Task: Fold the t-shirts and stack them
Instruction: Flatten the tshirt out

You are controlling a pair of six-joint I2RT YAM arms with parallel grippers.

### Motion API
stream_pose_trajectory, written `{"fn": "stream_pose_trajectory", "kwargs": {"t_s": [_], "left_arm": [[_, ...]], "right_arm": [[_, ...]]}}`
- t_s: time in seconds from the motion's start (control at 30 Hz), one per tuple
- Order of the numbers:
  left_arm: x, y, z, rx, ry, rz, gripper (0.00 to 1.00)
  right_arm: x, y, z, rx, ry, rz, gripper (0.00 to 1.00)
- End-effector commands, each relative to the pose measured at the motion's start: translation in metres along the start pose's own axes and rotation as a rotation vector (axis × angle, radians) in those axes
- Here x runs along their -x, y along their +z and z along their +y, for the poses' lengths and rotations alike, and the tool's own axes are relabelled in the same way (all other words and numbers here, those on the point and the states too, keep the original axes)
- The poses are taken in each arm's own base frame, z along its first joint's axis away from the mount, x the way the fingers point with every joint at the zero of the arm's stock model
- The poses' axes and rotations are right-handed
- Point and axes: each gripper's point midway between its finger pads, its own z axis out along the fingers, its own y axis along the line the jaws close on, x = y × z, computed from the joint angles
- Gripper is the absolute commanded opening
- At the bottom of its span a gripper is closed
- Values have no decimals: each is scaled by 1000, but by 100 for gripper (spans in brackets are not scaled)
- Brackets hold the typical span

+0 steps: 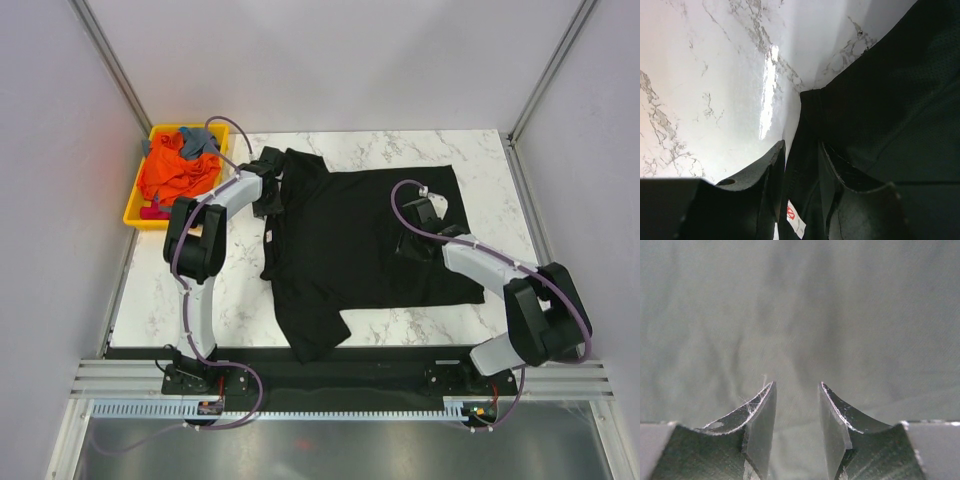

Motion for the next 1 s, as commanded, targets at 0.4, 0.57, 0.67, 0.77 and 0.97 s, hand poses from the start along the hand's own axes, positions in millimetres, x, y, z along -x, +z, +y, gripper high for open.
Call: {"fn": "stream_pose_trajectory", "kwargs": {"t_s": [0.4,0.57,0.67,0.77,0.97], "left_arm": [[36,-2,34,109,-80,-70,42],[44,12,23,78,-27,-61,41],[52,21,13,50,-12,-62,41],[60,22,7,31,-15,-70,41],[63,41,0,26,-5,-63,40]], "right_arm": [[67,86,-40,-171,125,-7,45],[73,99,-66,-233,178,-12,44],[75,107,-75,-254,214,-10,44],[77,111,-78,-265,234,-10,43],[90,111,-95,-314,293,-49,43]]}}
